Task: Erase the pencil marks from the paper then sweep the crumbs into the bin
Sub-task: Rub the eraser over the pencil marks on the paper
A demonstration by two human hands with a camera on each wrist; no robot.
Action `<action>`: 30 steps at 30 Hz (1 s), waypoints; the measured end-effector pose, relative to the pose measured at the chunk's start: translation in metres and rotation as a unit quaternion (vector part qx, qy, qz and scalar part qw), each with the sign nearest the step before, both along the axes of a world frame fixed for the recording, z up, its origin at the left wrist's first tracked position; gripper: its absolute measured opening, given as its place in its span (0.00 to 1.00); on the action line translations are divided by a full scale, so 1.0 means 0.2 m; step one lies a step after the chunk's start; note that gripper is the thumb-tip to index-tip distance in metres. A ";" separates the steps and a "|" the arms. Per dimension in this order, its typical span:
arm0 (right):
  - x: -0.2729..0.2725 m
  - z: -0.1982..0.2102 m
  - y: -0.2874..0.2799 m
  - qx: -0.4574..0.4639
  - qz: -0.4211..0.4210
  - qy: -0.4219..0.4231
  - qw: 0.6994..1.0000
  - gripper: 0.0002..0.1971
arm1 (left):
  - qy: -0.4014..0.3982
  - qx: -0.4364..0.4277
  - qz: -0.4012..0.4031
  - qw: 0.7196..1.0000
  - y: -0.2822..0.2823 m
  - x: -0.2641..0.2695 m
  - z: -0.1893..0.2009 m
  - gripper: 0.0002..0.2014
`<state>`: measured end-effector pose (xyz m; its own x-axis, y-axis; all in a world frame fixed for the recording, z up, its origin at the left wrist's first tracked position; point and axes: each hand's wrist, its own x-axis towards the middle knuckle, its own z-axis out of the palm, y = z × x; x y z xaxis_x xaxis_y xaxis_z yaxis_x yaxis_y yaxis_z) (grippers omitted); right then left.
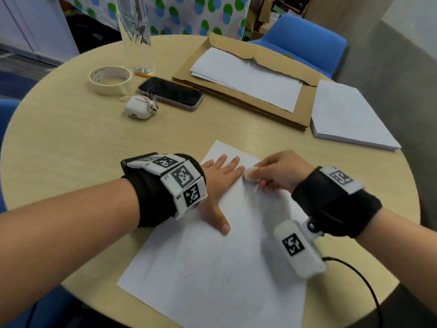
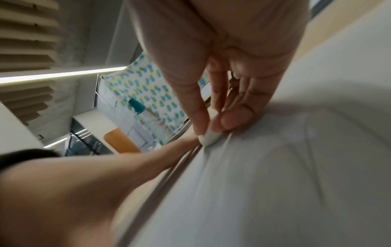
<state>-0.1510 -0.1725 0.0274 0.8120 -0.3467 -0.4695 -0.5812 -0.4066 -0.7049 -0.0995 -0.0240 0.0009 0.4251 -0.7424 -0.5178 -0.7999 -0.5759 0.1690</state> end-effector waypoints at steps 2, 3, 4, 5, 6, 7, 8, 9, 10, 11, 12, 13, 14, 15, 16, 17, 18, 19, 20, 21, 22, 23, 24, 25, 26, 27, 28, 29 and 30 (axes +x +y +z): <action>-0.02 -0.02 0.02 0.001 0.002 -0.020 1.000 0.05 | -0.002 -0.006 -0.001 1.000 0.00 0.00 0.00 0.65; -0.06 -0.03 0.04 0.008 0.026 -0.017 0.999 0.06 | -0.004 -0.008 -0.001 1.000 0.00 0.00 -0.01 0.65; -0.11 -0.05 0.06 0.017 0.059 -0.007 0.998 0.07 | -0.005 -0.009 -0.002 1.000 0.00 0.00 -0.01 0.65; -0.16 -0.05 0.10 0.027 0.096 0.013 0.995 0.07 | -0.004 -0.010 -0.004 1.000 0.00 0.00 -0.01 0.65; -0.19 -0.04 0.12 0.033 0.130 0.037 0.990 0.06 | -0.002 -0.010 -0.006 1.000 0.00 0.00 -0.02 0.65; -0.20 -0.03 0.12 0.033 0.151 0.056 0.986 0.05 | 0.000 -0.011 -0.008 1.000 0.00 0.00 -0.02 0.65; -0.18 -0.02 0.11 0.026 0.156 0.062 0.986 0.06 | 0.001 -0.013 -0.010 1.000 0.00 -0.01 -0.02 0.65; -0.14 0.00 0.08 0.013 0.138 0.056 0.989 0.05 | 0.000 -0.017 -0.011 1.000 0.01 -0.01 -0.03 0.64; -0.10 0.00 0.04 -0.003 0.101 0.039 0.994 0.05 | -0.002 -0.019 -0.012 1.000 0.00 -0.01 -0.03 0.64; -0.05 0.01 0.00 -0.016 0.056 0.016 0.998 0.05 | -0.005 -0.019 -0.015 1.000 0.00 -0.01 -0.03 0.64; -0.02 0.02 -0.03 -0.026 0.022 -0.005 0.999 0.04 | -0.004 -0.018 -0.017 1.000 0.00 -0.01 -0.04 0.65; 0.00 0.01 -0.05 -0.030 0.005 -0.017 0.999 0.04 | -0.003 -0.017 -0.016 1.000 0.00 -0.01 -0.03 0.65; 0.00 0.00 -0.05 -0.027 0.001 -0.023 0.999 0.05 | -0.001 -0.014 -0.015 1.000 -0.01 0.00 -0.03 0.65; -0.02 -0.02 -0.05 -0.020 0.010 -0.023 0.999 0.05 | 0.001 -0.009 -0.013 1.000 -0.02 0.00 -0.03 0.66; -0.05 -0.03 -0.03 -0.013 0.026 -0.017 0.999 0.05 | 0.005 -0.004 -0.011 1.000 -0.03 0.00 -0.02 0.66; -0.09 -0.04 -0.01 -0.005 0.049 -0.002 0.999 0.06 | 0.008 0.000 -0.009 1.000 -0.03 0.00 -0.02 0.66; -0.12 -0.04 0.01 0.006 0.077 0.018 0.997 0.06 | 0.008 0.003 -0.007 1.000 -0.04 0.00 -0.01 0.66; -0.14 -0.04 0.03 0.018 0.098 0.037 0.994 0.06 | 0.006 0.004 -0.005 1.000 -0.04 -0.01 -0.01 0.66; -0.14 -0.04 0.02 0.026 0.103 0.048 0.993 0.06 | 0.005 0.002 -0.002 1.000 -0.04 -0.01 -0.01 0.66; -0.13 -0.03 0.01 0.025 0.091 0.047 0.994 0.06 | 0.006 0.001 0.002 1.000 -0.04 -0.02 -0.01 0.66; -0.10 -0.03 -0.02 0.015 0.063 0.033 0.997 0.07 | 0.008 -0.001 0.008 1.000 -0.04 -0.02 -0.02 0.67; -0.07 -0.03 -0.05 -0.001 0.032 0.013 0.999 0.08 | 0.010 -0.003 0.013 1.000 -0.05 -0.02 -0.02 0.67; -0.05 -0.02 -0.07 -0.016 0.007 -0.005 1.000 0.08 | 0.011 -0.003 0.017 1.000 -0.05 -0.02 -0.02 0.68; -0.04 -0.02 -0.08 -0.022 -0.006 -0.021 1.000 0.06 | 0.012 -0.001 0.019 1.000 -0.05 -0.02 -0.02 0.68; -0.05 -0.03 -0.07 -0.020 -0.006 -0.031 0.999 0.04 | 0.013 0.001 0.020 1.000 -0.06 -0.02 -0.03 0.69; -0.07 -0.04 -0.06 -0.015 0.012 -0.029 0.999 0.05 | 0.012 0.003 0.020 1.000 -0.06 -0.01 -0.03 0.69; -0.11 -0.05 -0.03 -0.007 0.043 -0.015 0.999 0.06 | 0.011 0.003 0.021 1.000 -0.06 -0.02 -0.03 0.68; -0.15 -0.05 0.01 0.003 0.076 0.009 0.997 0.07 | 0.009 0.001 0.021 1.000 -0.06 -0.02 -0.03 0.67; -0.18 -0.05 0.03 0.009 0.103 0.034 0.994 0.07 | 0.007 0.000 0.022 1.000 -0.06 -0.02 -0.03 0.67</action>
